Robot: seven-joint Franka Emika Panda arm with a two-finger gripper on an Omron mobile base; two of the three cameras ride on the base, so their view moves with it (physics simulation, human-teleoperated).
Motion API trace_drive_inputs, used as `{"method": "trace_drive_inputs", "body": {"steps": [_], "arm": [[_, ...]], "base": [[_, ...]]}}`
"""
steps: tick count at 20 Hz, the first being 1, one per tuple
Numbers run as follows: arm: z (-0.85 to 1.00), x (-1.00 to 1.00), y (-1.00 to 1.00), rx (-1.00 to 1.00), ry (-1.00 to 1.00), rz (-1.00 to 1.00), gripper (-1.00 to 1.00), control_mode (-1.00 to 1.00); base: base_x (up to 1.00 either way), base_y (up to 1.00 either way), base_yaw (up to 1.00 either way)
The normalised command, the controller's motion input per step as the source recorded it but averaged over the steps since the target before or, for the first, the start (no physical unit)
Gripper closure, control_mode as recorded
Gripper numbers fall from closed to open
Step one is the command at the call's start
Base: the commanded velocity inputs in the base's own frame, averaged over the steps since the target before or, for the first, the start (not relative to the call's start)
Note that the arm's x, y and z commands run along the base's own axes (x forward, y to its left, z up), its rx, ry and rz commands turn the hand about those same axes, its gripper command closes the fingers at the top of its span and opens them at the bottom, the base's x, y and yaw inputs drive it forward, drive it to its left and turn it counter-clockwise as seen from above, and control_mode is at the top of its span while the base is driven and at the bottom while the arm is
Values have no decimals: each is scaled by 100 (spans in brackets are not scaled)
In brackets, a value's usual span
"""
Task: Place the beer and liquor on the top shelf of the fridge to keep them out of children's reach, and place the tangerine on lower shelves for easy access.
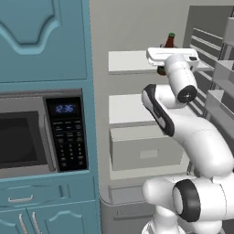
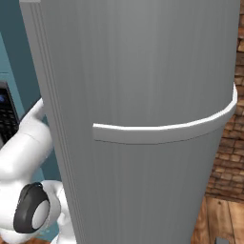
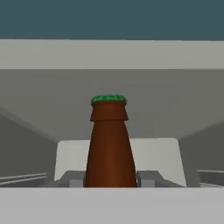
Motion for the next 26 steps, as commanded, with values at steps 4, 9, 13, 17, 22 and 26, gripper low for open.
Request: {"method": "trace_drive_inputs", "body": {"steps": [4, 9, 13, 17, 22, 26], "arm": [[0, 67, -20, 1, 0, 0, 100, -100], [0, 78, -13, 0, 2, 0, 100, -100], [0, 81, -7, 0, 1, 0, 100, -100], [-10, 72, -4, 0, 0, 0, 100, -100], [-33, 54, -8, 0, 0, 0, 100, -100], [-35, 48, -11, 0, 0, 0, 100, -100]], "base": [[0, 0, 0], [0, 0, 0], [0, 0, 0], [0, 0, 0], [0, 0, 0], [0, 0, 0]]}}
